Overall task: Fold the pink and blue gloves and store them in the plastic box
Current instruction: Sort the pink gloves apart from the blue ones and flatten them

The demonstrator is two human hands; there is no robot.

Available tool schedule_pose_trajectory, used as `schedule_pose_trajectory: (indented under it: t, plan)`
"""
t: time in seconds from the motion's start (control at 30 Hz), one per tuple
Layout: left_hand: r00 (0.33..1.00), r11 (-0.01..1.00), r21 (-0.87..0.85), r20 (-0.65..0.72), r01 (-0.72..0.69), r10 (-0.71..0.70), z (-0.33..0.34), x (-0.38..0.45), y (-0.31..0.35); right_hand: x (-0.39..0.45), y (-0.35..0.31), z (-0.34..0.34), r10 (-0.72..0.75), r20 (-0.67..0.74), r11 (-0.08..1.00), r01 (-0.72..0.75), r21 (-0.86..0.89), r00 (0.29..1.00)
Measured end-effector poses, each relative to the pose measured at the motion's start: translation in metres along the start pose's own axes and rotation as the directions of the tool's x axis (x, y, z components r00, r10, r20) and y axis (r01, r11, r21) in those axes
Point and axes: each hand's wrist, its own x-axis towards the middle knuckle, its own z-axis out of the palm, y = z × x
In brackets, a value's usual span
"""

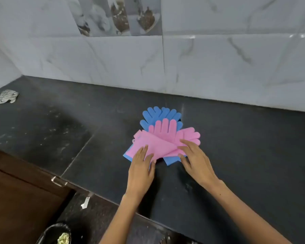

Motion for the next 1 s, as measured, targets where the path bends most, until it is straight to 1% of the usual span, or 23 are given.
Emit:
schedule_pose_trajectory:
  t: [0.1, 0.17, 0.27, 0.37, 0.47, 0.53, 0.6, 0.67, 0.73, 0.8, 0.83, 0.87, 0.9, 0.97, 1.0]
  plan:
    - [0.999, 0.999, 0.008, 0.006, -0.035, 0.035, 0.001, 0.035, -0.025, 0.027, -0.007, 0.010, -0.021, 0.019, 0.999, 0.020, 0.037, 1.000]
    - [0.996, 0.996, 0.039, 0.049, -0.075, 0.073, 0.001, 0.061, -0.037, 0.042, -0.011, 0.017, -0.015, 0.050, 0.999, 0.013, 0.048, 0.999]
    - [0.981, 0.982, 0.061, 0.088, -0.178, 0.173, 0.004, 0.091, -0.051, 0.058, -0.013, 0.027, 0.041, 0.083, 0.997, -0.046, 0.060, 0.996]
    - [0.946, 0.947, 0.108, 0.158, -0.303, 0.285, 0.008, 0.115, -0.062, 0.067, -0.011, 0.037, 0.080, 0.126, 0.996, -0.085, 0.030, 0.989]
    - [0.933, 0.931, 0.123, 0.161, -0.344, 0.323, 0.011, 0.128, -0.069, 0.069, -0.008, 0.040, 0.133, 0.092, 0.991, -0.135, 0.020, 0.987]
    - [0.938, 0.931, 0.137, 0.124, -0.339, 0.324, 0.007, 0.131, -0.068, 0.071, -0.005, 0.040, 0.166, 0.071, 0.985, -0.169, 0.031, 0.984]
    - [0.939, 0.935, 0.095, 0.052, -0.342, 0.339, -0.002, 0.129, -0.060, 0.070, -0.004, 0.038, 0.177, 0.090, 0.983, -0.180, 0.025, 0.980]
    - [0.921, 0.921, 0.023, -0.016, -0.389, 0.389, -0.014, 0.119, -0.050, 0.065, -0.003, 0.033, 0.170, 0.122, 0.985, -0.171, 0.000, 0.978]
    - [0.895, 0.894, -0.044, -0.024, -0.445, 0.445, -0.022, 0.102, -0.045, 0.058, 0.004, 0.026, 0.186, 0.198, 0.982, -0.190, 0.003, 0.963]
    - [0.885, 0.881, -0.104, 0.012, -0.462, 0.466, -0.027, 0.082, -0.041, 0.056, 0.012, 0.015, 0.233, 0.325, 0.957, -0.276, 0.093, 0.917]
    - [0.883, 0.877, -0.127, 0.023, -0.463, 0.469, -0.027, 0.073, -0.039, 0.060, 0.014, 0.010, 0.260, 0.348, 0.933, -0.327, 0.149, 0.901]
    - [0.884, 0.877, -0.147, 0.032, -0.457, 0.466, -0.027, 0.066, -0.037, 0.067, 0.016, 0.006, 0.297, 0.319, 0.915, -0.364, 0.176, 0.900]
    - [0.889, 0.880, -0.169, 0.041, -0.444, 0.456, -0.027, 0.061, -0.036, 0.078, 0.017, 0.005, 0.330, 0.245, 0.911, -0.376, 0.169, 0.912]
    - [0.906, 0.892, -0.212, 0.055, -0.399, 0.419, -0.026, 0.056, -0.033, 0.101, 0.019, 0.009, 0.328, 0.100, 0.939, -0.335, 0.073, 0.939]
    - [0.913, 0.897, -0.226, 0.060, -0.381, 0.403, -0.026, 0.054, -0.033, 0.111, 0.018, 0.014, 0.312, 0.075, 0.949, -0.315, 0.027, 0.947]
